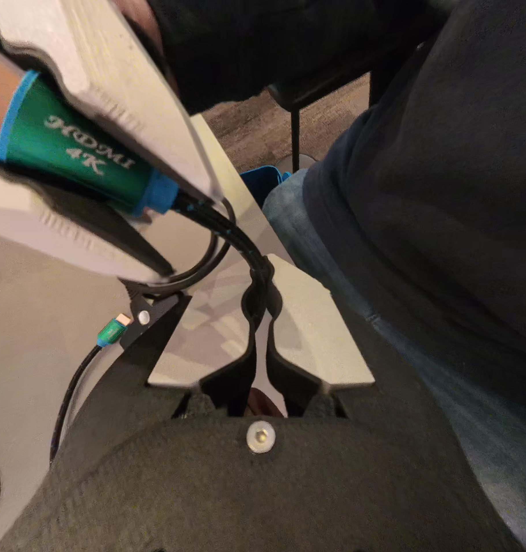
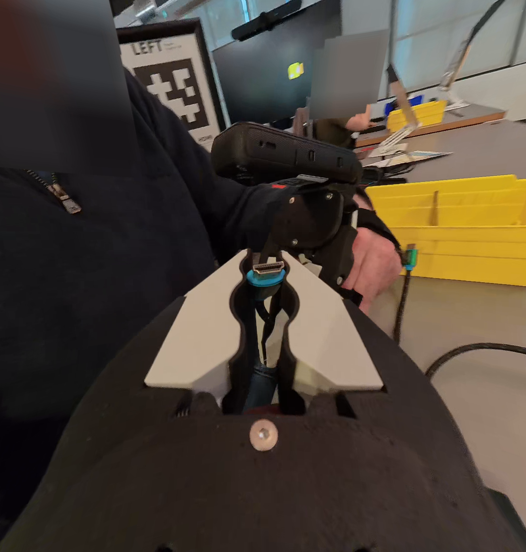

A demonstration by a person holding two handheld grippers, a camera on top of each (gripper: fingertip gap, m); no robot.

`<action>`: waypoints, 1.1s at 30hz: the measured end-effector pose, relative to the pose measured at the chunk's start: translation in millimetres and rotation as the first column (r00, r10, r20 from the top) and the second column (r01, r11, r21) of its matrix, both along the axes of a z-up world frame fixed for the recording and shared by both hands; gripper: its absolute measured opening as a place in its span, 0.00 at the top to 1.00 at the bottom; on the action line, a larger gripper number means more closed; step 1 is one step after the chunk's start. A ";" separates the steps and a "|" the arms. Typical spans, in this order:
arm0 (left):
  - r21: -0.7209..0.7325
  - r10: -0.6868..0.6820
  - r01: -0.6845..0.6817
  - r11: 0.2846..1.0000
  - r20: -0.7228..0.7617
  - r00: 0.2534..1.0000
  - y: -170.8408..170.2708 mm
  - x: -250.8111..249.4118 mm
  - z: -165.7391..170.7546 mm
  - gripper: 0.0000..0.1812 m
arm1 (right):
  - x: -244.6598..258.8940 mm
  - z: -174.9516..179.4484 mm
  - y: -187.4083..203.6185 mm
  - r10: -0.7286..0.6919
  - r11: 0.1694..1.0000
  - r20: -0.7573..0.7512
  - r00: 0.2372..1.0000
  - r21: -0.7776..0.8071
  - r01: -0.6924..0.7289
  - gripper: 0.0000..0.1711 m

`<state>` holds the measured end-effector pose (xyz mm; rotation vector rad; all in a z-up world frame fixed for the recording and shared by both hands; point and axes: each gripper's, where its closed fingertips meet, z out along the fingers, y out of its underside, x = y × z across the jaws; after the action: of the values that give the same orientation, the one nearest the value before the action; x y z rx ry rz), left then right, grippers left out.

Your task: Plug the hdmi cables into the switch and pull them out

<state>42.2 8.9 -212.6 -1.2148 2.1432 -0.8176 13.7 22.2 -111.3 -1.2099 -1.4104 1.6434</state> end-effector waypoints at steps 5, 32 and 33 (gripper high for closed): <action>-0.056 0.152 -0.147 0.988 0.117 0.981 29.6 6.2 19.7 0.99 | 8.5 14.0 36.5 -0.211 0.977 -0.114 0.971 -0.062 0.205 0.92; -0.502 0.675 -0.451 0.738 0.545 0.498 92.2 32.5 108.7 0.95 | 22.6 43.6 87.4 -0.572 0.815 -0.354 0.740 -0.353 0.460 0.92; -0.497 0.666 -0.444 0.746 0.539 0.516 91.2 32.4 108.4 0.95 | 22.3 43.7 86.2 -0.562 0.821 -0.356 0.747 -0.349 0.451 0.92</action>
<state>74.6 100.2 -104.2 -1.3488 0.9221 -1.0834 36.0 108.4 -67.6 -1.1208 -0.5290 1.5757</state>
